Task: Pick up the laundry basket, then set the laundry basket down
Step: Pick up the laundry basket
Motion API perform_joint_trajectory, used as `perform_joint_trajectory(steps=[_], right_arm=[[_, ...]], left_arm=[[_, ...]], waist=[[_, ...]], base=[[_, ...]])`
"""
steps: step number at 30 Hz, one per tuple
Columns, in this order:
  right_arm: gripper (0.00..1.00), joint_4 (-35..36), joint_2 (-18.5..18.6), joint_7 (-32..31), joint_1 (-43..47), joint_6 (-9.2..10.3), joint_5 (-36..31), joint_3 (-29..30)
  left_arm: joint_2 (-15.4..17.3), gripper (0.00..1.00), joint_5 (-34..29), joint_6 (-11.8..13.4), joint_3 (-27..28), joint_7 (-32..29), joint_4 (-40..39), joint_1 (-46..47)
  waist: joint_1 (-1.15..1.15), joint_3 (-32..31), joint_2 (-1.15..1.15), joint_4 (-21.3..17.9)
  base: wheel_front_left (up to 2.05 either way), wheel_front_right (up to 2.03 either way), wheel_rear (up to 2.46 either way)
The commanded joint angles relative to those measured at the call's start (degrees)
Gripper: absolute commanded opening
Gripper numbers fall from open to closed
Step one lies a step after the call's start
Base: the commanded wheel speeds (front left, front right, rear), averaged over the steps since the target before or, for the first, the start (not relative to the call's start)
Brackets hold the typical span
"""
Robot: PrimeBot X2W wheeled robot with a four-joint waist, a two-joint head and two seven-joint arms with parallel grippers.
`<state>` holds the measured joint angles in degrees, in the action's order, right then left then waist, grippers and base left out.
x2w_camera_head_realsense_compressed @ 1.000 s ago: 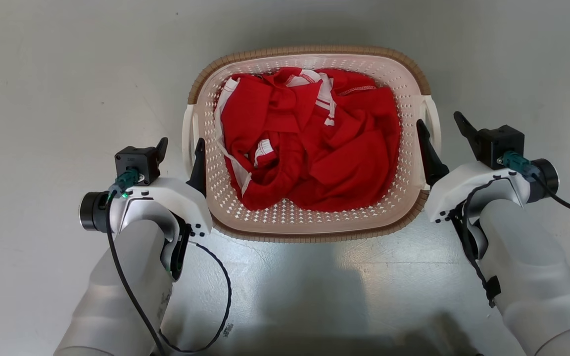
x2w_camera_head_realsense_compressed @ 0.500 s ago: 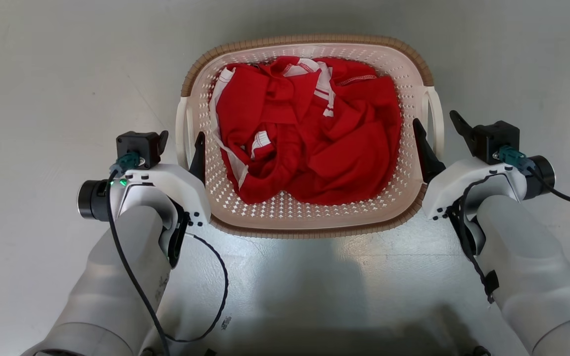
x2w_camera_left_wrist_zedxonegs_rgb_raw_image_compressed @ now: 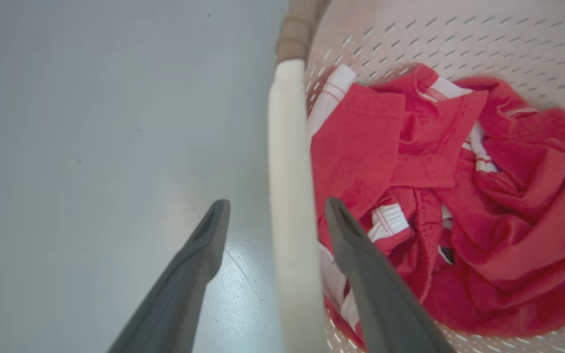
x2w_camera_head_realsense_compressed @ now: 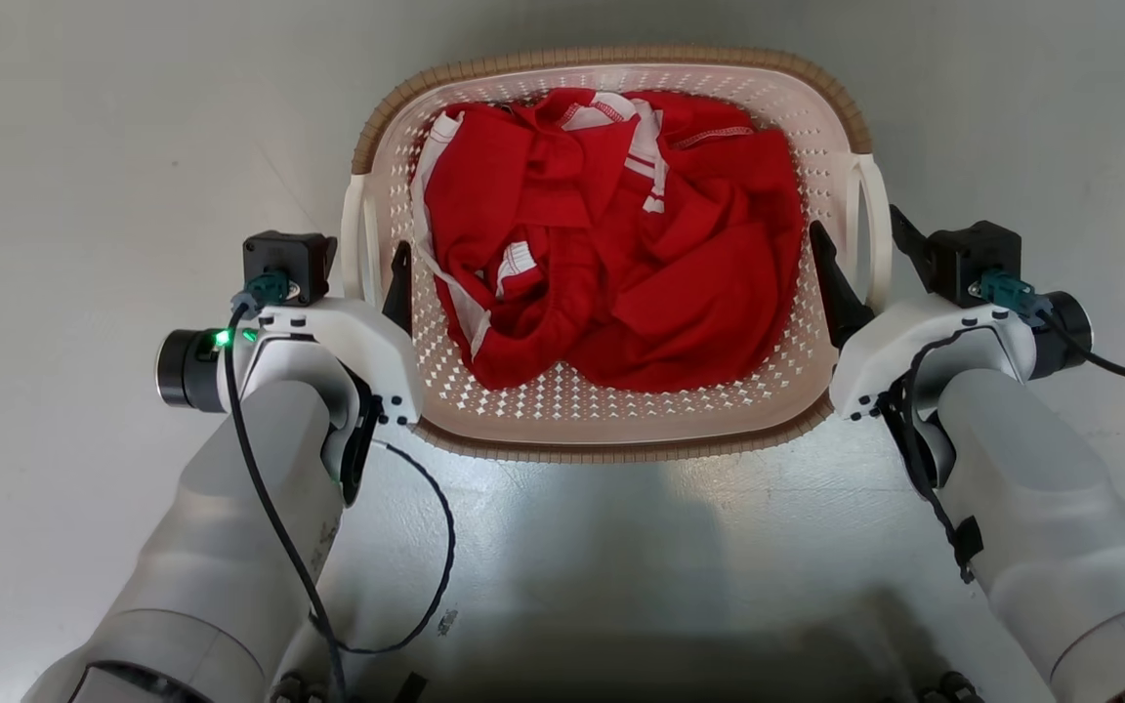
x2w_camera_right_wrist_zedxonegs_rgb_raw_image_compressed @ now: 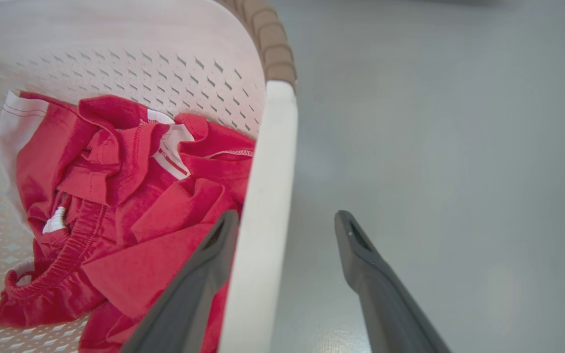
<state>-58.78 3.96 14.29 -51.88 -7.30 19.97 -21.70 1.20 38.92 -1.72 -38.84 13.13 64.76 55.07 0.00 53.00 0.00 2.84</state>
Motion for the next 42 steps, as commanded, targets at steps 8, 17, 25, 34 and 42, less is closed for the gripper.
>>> perform_joint_trajectory(steps=[8,17,25,34,42], right_arm=[[1.0,-1.18,-1.08,0.71,0.25,-0.19,1.75,-2.36],[0.18,-2.69,-1.08,0.71,-0.94,-0.19,3.98,-4.34],[0.0,-3.5,-1.08,0.71,-1.38,-0.19,5.2,-5.46],[0.0,-5.35,-1.08,0.71,-0.57,-0.19,6.13,-5.78],[0.0,-9.05,-1.08,-3.69,0.96,-0.19,9.63,-7.51]], left_arm=[[1.67,1.0,2.69,1.33,-2.43,0.43,0.16,0.89],[1.67,0.4,6.75,2.21,-7.45,0.64,-0.06,2.01],[1.67,0.0,7.87,2.03,-10.75,1.17,-0.29,2.65],[1.67,0.0,7.94,2.64,-14.95,1.59,-0.14,2.26],[1.67,0.0,7.99,3.2,-18.69,1.32,1.14,0.99]], waist=[[0.0,1.18,0.0,0.52],[0.0,2.18,0.0,1.12],[0.0,1.72,0.0,1.43],[0.0,-2.19,0.0,1.13],[0.0,-7.78,0.0,0.39]], base=[[0.0,0.0,0.0],[0.0,0.0,0.0],[0.0,0.0,0.0],[0.0,0.0,0.0],[0.0,0.0,0.0]])
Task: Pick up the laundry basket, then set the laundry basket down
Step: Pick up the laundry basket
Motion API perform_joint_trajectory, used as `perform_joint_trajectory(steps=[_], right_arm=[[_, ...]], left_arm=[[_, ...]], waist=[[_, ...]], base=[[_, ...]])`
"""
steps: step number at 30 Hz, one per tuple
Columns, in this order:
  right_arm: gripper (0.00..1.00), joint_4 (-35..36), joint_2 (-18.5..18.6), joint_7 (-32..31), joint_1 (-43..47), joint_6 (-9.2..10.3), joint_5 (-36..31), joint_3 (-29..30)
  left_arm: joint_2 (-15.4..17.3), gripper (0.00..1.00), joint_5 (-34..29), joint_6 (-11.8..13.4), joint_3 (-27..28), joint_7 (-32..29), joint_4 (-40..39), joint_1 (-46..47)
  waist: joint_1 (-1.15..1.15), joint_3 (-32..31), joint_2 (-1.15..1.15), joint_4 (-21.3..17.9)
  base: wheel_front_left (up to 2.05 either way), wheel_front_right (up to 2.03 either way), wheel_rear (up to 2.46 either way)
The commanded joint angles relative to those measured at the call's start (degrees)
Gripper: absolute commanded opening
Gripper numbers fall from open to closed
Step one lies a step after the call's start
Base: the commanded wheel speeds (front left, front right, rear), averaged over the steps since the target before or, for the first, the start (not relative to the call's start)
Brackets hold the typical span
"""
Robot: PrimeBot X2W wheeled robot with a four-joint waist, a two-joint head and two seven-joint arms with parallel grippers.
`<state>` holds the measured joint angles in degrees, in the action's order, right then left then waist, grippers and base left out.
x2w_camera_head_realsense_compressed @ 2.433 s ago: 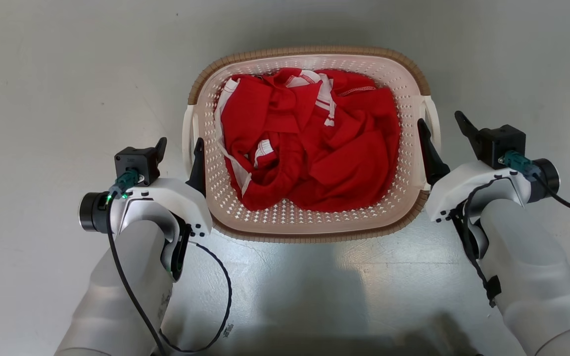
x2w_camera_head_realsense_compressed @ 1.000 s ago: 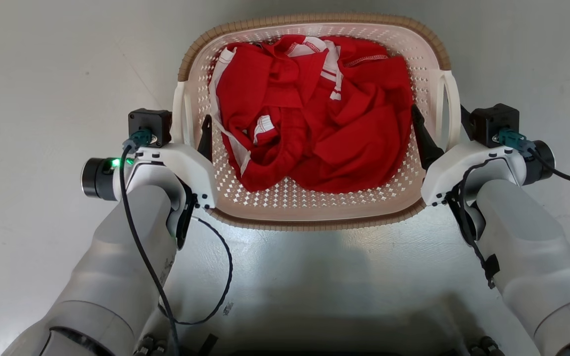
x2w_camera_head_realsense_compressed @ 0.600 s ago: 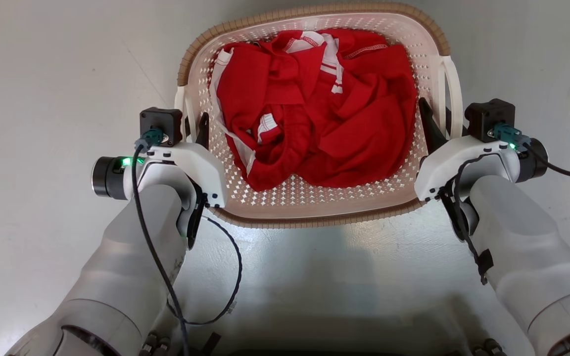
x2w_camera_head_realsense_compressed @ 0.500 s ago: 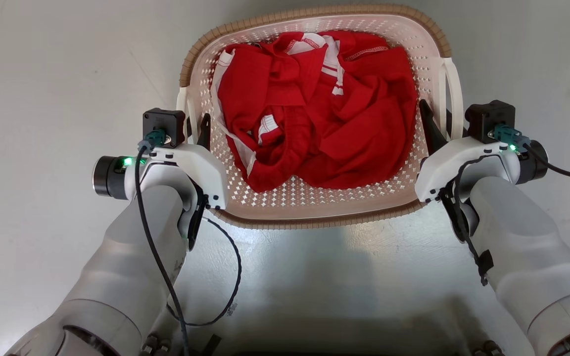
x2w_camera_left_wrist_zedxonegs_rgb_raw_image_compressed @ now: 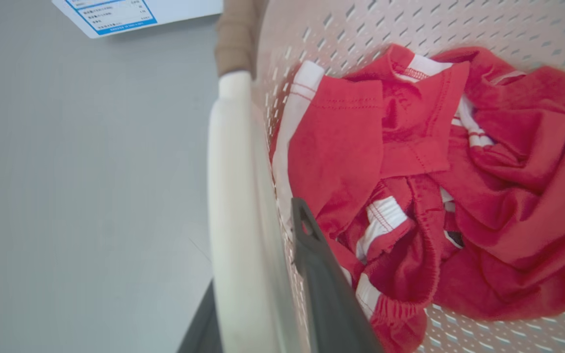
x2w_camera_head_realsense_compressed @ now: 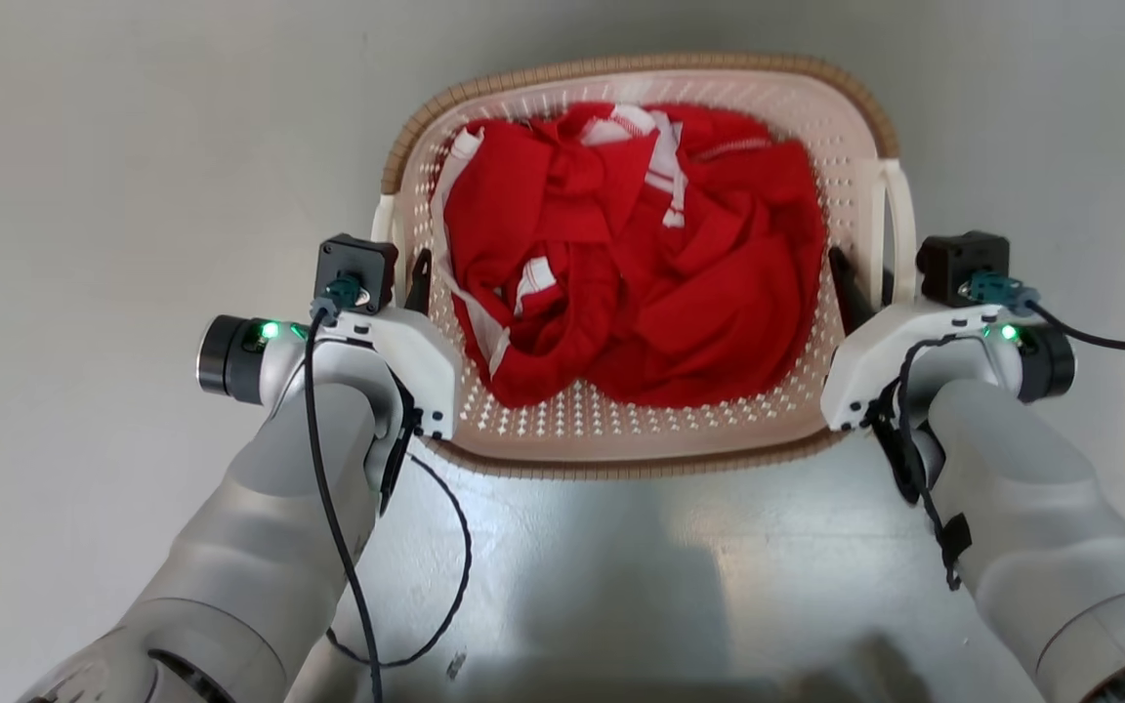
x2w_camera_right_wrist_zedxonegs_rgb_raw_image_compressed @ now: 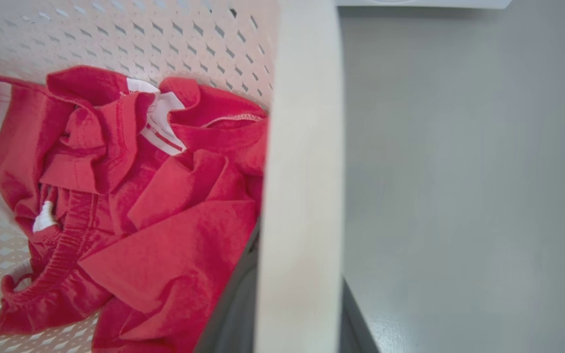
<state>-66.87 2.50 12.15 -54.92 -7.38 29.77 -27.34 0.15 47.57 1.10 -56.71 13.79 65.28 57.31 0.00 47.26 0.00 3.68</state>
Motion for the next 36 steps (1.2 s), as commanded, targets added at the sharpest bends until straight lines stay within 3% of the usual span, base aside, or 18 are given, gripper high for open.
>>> perform_joint_trajectory(steps=[1,18,36], right_arm=[[0.0,-0.96,0.38,-1.55,4.0,-0.11,-0.17,-1.87],[0.0,-1.17,0.38,-6.05,7.75,-0.11,6.08,-8.09],[0.0,-1.84,0.38,-14.37,12.66,-0.11,14.17,-14.14]], left_arm=[[2.73,0.0,-0.66,0.38,-0.82,0.66,0.62,-1.25],[2.73,0.0,2.9,0.24,-4.01,-0.74,3.84,-6.23],[2.73,0.0,5.7,-1.33,-7.59,-8.37,6.12,-13.35]], waist=[[0.0,-2.04,0.0,-0.45],[0.0,-13.46,0.0,-1.6],[0.0,-27.06,0.0,-2.77]], base=[[0.0,0.0,0.0],[0.0,0.0,0.0],[0.0,0.0,0.0]])
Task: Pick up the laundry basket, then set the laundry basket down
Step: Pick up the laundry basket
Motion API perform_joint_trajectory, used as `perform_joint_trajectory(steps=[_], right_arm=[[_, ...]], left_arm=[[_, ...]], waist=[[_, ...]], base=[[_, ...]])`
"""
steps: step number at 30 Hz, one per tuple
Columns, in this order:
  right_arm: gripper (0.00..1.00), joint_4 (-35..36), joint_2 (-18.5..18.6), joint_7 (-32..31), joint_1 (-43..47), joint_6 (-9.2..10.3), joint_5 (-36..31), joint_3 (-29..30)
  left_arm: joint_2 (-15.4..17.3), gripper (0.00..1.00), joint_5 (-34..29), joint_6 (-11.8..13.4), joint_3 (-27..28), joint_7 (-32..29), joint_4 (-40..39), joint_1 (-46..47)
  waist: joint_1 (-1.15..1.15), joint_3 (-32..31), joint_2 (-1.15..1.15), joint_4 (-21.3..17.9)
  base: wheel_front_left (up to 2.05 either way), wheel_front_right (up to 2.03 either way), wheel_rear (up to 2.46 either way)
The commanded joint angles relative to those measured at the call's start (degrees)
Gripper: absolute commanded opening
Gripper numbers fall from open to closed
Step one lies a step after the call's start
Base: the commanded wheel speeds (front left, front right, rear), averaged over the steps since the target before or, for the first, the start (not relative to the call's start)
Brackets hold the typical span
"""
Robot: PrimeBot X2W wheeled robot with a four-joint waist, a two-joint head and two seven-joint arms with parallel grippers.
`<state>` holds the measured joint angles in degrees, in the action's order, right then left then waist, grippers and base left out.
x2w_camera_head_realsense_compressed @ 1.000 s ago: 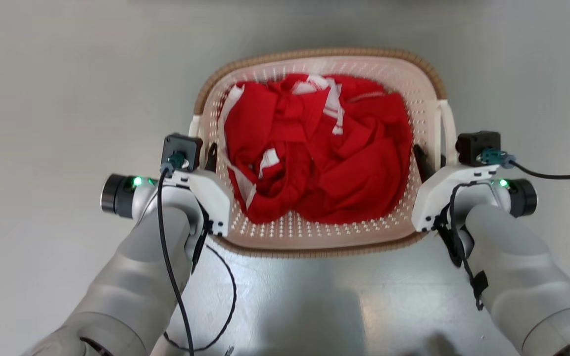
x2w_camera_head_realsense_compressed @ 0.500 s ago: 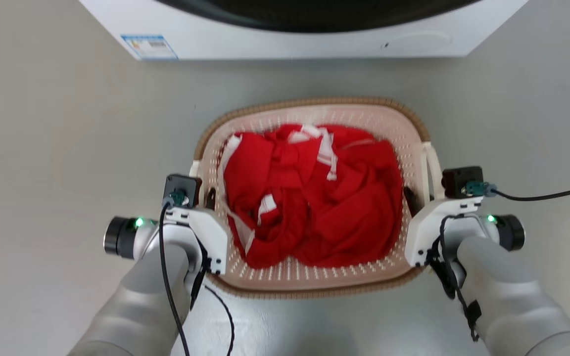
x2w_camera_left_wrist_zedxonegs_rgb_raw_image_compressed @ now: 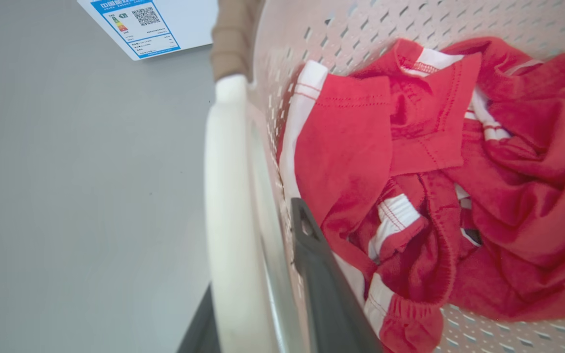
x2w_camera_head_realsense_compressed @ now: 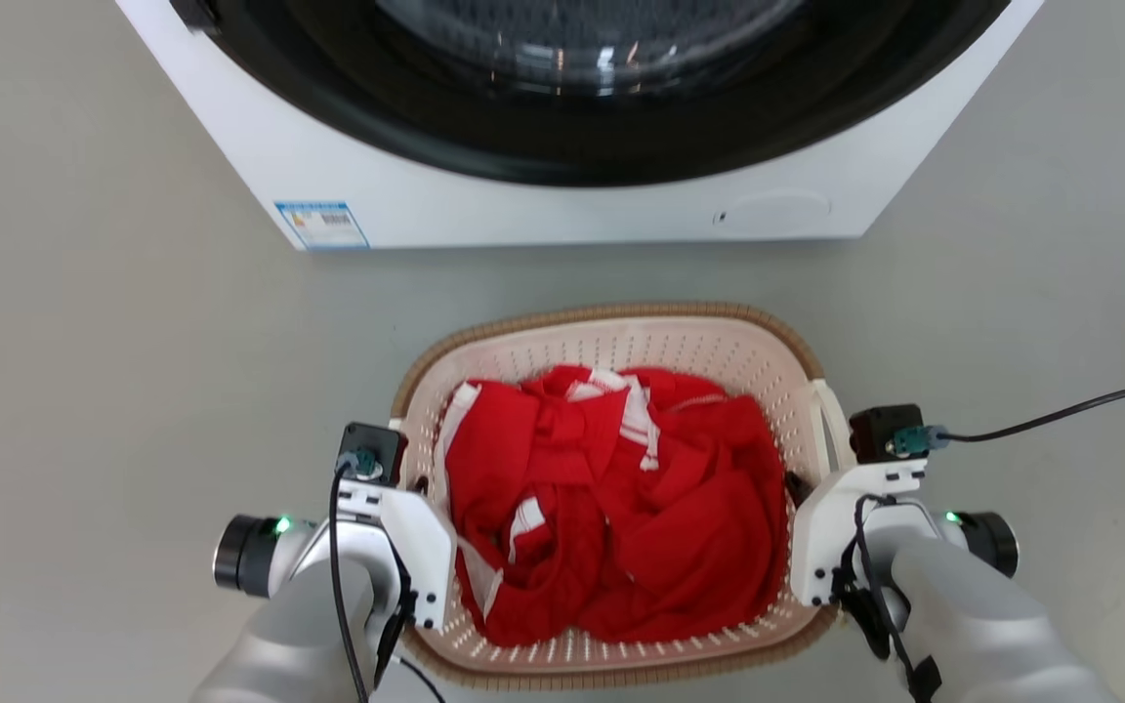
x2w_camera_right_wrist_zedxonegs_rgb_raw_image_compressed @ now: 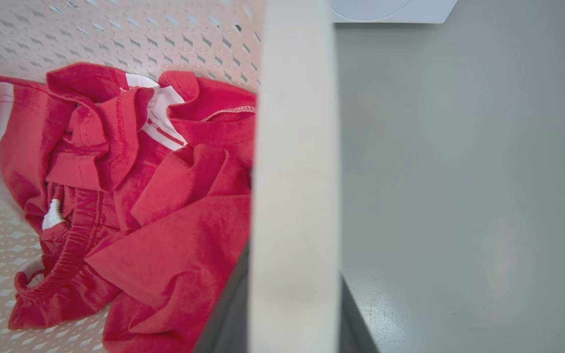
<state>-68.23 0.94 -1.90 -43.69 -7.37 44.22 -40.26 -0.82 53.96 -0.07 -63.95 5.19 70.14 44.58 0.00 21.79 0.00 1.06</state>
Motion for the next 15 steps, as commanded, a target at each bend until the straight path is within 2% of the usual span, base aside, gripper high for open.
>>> perform_joint_trajectory(steps=[1,15], right_arm=[[0.0,-0.51,1.94,-0.71,1.56,-0.12,0.02,-1.58],[0.0,-0.62,1.94,-6.97,2.43,-0.12,5.49,-4.95]], left_arm=[[3.7,0.0,-0.54,-0.22,-0.49,-0.14,1.28,-0.99],[3.7,0.0,1.06,-1.89,-2.39,-8.67,2.07,-3.55]], waist=[[0.0,-2.27,0.0,-0.15],[0.0,-9.3,0.0,0.19]], base=[[0.0,0.0,0.0],[0.0,0.0,0.0]])
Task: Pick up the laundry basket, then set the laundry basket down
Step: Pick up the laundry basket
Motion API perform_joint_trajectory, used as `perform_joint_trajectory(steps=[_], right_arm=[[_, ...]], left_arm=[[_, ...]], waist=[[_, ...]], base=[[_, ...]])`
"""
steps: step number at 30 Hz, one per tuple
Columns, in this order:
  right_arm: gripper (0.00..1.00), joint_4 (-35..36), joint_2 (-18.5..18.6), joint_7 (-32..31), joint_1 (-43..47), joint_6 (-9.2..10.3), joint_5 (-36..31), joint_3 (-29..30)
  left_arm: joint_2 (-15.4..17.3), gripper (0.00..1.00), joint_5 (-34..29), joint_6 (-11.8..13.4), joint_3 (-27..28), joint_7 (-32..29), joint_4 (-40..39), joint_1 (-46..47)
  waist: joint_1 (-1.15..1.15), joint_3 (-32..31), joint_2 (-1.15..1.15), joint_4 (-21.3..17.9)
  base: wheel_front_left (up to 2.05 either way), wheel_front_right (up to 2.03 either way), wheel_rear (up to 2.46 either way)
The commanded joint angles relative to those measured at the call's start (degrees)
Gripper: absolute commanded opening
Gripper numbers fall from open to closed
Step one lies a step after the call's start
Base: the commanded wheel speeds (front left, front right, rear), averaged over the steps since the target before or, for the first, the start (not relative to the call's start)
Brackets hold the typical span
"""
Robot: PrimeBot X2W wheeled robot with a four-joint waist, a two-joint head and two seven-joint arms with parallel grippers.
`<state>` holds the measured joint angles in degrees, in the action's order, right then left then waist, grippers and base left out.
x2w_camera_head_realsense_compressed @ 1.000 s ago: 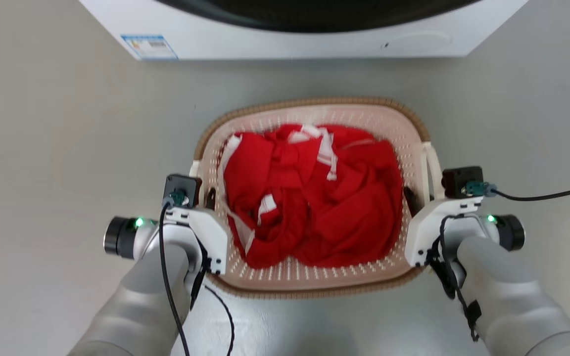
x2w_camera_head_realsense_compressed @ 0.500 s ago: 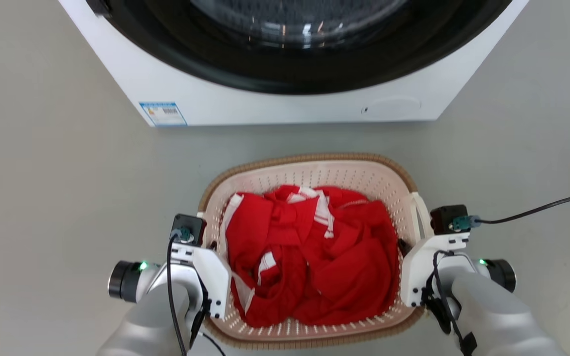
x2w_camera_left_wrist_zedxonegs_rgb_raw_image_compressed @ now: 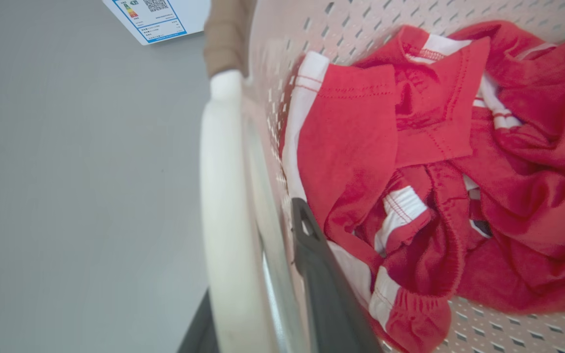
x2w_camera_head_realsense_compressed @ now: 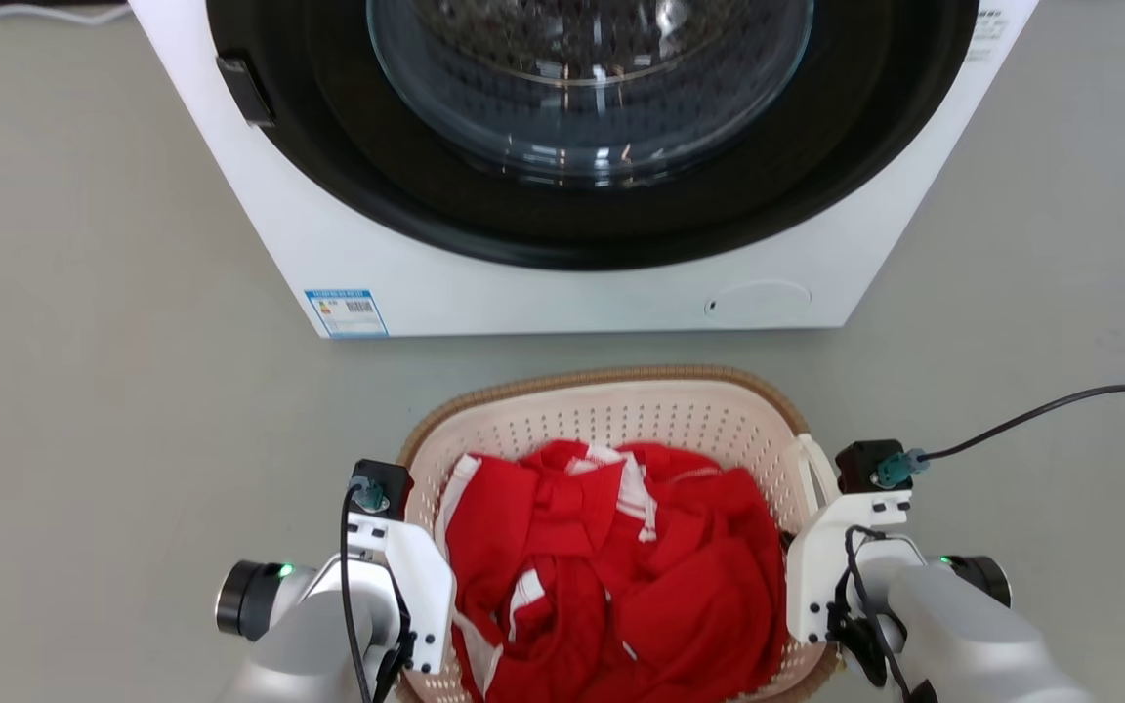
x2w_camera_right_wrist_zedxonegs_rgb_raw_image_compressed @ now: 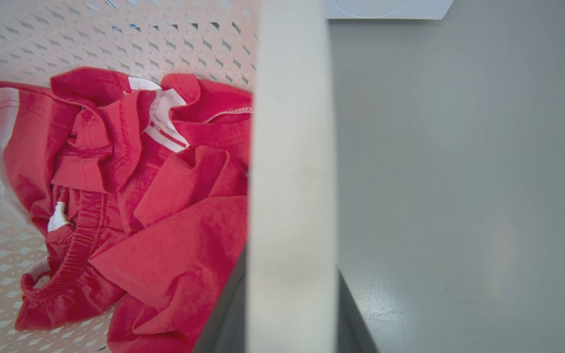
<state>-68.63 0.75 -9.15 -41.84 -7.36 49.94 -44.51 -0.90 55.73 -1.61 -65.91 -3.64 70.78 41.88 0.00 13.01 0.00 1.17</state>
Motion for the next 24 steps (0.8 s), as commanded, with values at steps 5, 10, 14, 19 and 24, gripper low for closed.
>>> perform_joint_trajectory(steps=[5,10,14,19,24], right_arm=[[0.0,-0.85,2.12,-2.24,0.79,-0.13,1.32,-2.28],[0.0,-1.3,2.12,-3.71,0.96,-0.13,3.18,-3.15],[0.0,-1.6,2.12,-5.05,1.21,-0.13,4.95,-4.16],[0.0,-1.74,2.12,-6.55,1.96,-0.13,6.82,-5.33],[0.0,-1.94,2.12,-7.29,2.84,-0.13,8.53,-6.45]], left_arm=[[3.77,0.0,-0.27,-0.97,-0.96,-2.15,1.62,-1.3],[3.77,0.0,0.09,-1.44,-1.36,-3.55,1.74,-1.56],[3.77,0.0,0.27,-1.76,-1.84,-4.79,1.95,-1.93],[3.77,0.0,0.74,-2.03,-2.08,-6.33,2.17,-2.68],[3.77,0.0,1.04,-2.24,-2.41,-7.4,2.32,-3.64]], waist=[[0.0,-2.81,0.0,0.24],[0.0,-4.36,0.0,0.38],[0.0,-5.51,0.0,0.38],[0.0,-6.78,0.0,0.28],[0.0,-8.36,0.0,0.13]], base=[[0.0,0.0,0.0],[0.0,0.0,0.0],[0.0,0.0,0.0],[0.0,0.0,0.0],[0.0,0.0,0.0]])
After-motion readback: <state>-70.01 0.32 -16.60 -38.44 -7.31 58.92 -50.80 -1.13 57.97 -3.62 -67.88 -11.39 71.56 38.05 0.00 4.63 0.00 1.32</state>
